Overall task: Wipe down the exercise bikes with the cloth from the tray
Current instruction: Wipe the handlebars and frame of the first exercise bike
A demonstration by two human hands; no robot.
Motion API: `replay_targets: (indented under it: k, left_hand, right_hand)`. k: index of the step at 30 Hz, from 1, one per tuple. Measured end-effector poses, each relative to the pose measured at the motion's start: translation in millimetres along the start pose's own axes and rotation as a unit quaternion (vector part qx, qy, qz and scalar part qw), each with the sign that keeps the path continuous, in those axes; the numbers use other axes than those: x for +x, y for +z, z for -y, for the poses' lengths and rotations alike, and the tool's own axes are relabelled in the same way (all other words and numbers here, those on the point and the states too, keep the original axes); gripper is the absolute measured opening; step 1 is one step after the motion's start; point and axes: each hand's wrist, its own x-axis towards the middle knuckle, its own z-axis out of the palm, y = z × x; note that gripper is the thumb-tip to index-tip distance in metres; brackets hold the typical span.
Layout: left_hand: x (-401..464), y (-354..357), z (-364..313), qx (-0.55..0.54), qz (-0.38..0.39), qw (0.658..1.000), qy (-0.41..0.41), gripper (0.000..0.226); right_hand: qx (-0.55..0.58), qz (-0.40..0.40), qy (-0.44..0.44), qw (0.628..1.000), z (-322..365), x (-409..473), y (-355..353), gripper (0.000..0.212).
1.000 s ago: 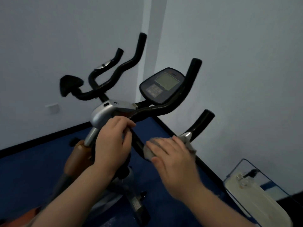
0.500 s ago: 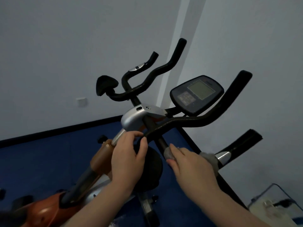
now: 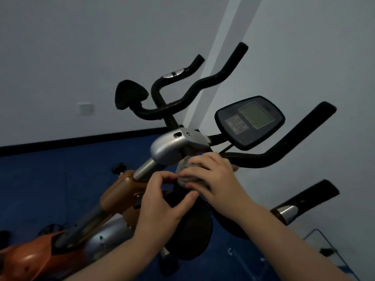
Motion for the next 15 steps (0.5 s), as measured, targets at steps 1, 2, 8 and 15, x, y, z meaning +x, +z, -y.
replay_targets:
  k: [1, 2, 8, 15]
  left_hand:
    - [-0.1, 0.3, -0.4, -0.002, 0.005, 1.000, -0.005, 0.040]
    - [-0.1, 0.6, -0.8, -0.005, 0.009, 1.000, -0.010, 0.040]
    - [0.6, -0.1, 1.6, -0.001, 0.013, 1.000, -0.013, 0.037]
    - [5.2, -4.7, 1.1, 0.054, 0.037, 0.997, 0.051, 0.034]
  right_hand:
    - [-0.035, 0.017, -0.032, 0.999, -7.4, 0.3, -0.6, 0.023]
    - [-0.058, 0.028, -0.061, 0.996, -18.1, -0.5, -6.6, 0.022]
    - [-0.043, -0.044, 0.023, 0.998, -23.8, -4.6, -8.8, 0.020]
    - [-0.118, -0.045, 0.023, 0.992, -50.2, -12.3, -40.4, 0.018]
